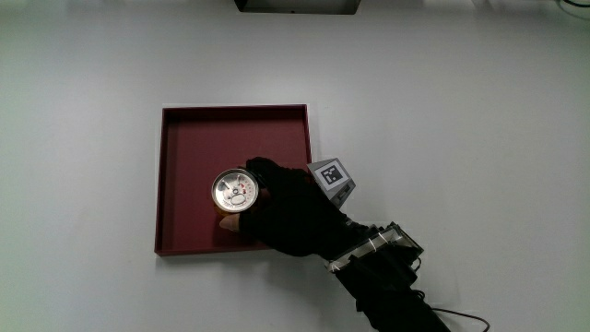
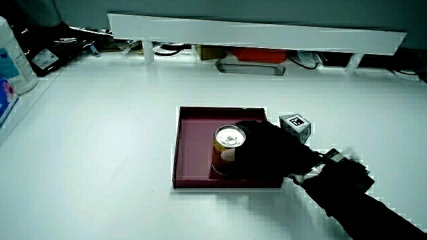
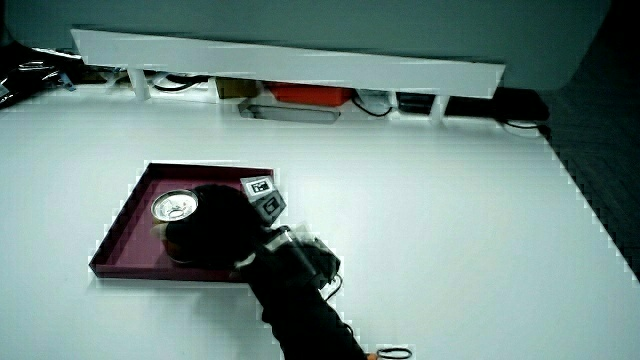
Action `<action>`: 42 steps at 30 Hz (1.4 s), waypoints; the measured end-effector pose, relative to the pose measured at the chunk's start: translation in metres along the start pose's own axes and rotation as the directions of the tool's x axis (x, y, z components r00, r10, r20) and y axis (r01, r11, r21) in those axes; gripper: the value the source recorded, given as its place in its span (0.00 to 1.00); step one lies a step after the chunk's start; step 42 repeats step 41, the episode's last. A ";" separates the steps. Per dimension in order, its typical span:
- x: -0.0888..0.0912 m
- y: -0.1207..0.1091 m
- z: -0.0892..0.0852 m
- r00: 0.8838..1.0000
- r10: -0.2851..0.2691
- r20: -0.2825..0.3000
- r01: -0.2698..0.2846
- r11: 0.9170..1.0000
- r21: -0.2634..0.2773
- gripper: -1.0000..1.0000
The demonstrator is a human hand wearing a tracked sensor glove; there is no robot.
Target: Place red bull into plate
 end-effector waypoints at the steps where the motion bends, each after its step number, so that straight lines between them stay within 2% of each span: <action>1: -0.002 -0.001 0.000 1.000 -0.002 0.001 0.002 1.000 0.002 0.29; 6: -0.001 -0.003 0.001 1.000 0.003 -0.021 -0.003 1.000 -0.003 0.20; 7: -0.002 -0.003 0.002 1.000 0.018 -0.015 -0.018 1.000 -0.002 0.18; 9: -0.007 -0.008 0.006 0.999 0.023 -0.031 -0.023 1.000 0.000 0.14; 12: -0.020 -0.016 0.014 0.996 0.063 -0.058 -0.064 0.998 -0.028 0.09; 13: -0.024 -0.020 0.017 0.997 0.073 -0.027 -0.074 0.997 -0.031 0.07; 14: -0.030 -0.024 0.020 0.996 0.080 -0.037 -0.081 0.996 -0.043 0.05; 15: -0.037 -0.029 0.023 0.998 0.065 -0.012 -0.066 0.996 -0.060 0.04; 17: -0.047 -0.037 0.029 0.997 0.074 -0.014 -0.075 0.993 -0.086 0.00; 18: -0.050 -0.041 0.033 0.997 0.066 0.033 -0.062 0.994 -0.090 0.00; 19: -0.054 -0.046 0.035 0.996 0.080 0.030 -0.076 0.991 -0.106 0.00; 21: -0.063 -0.056 0.041 0.996 0.041 0.079 -0.031 0.992 -0.121 0.00; 22: -0.065 -0.059 0.044 0.994 0.067 0.085 -0.055 0.989 -0.136 0.00; 24: -0.074 -0.069 0.049 0.995 0.042 0.095 -0.028 0.988 -0.152 0.00; 25: -0.076 -0.072 0.053 0.994 0.055 0.096 -0.040 0.987 -0.157 0.00; 26: -0.080 -0.077 0.056 0.994 0.048 0.097 -0.032 0.987 -0.155 0.00; 27: -0.084 -0.082 0.059 0.992 0.008 0.129 0.011 0.989 -0.150 0.00; 28: -0.086 -0.086 0.062 0.992 0.029 0.125 -0.010 0.989 -0.150 0.00; 29: -0.085 -0.089 0.067 0.982 0.040 0.182 -0.014 0.989 -0.146 0.00; 31: -0.092 -0.098 0.071 0.986 0.034 0.162 -0.010 0.989 -0.147 0.00; 33: -0.096 -0.106 0.077 0.982 0.037 0.184 -0.010 0.990 -0.142 0.00; 34: -0.095 -0.108 0.080 0.978 0.058 0.200 -0.029 0.989 -0.145 0.00; 35: -0.097 -0.111 0.082 0.979 0.062 0.192 -0.035 0.989 -0.143 0.00; 36: -0.098 -0.114 0.085 0.975 0.084 0.204 -0.056 0.989 -0.140 0.00; 37: -0.098 -0.116 0.088 0.967 0.082 0.242 -0.051 0.990 -0.133 0.00; 39: -0.098 -0.118 0.091 0.966 0.101 0.239 -0.071 0.989 -0.131 0.00; 40: -0.098 -0.119 0.093 0.961 0.109 0.254 -0.078 0.988 -0.131 0.00; 42: -0.098 -0.120 0.094 0.960 0.106 0.259 -0.075 0.989 -0.128 0.00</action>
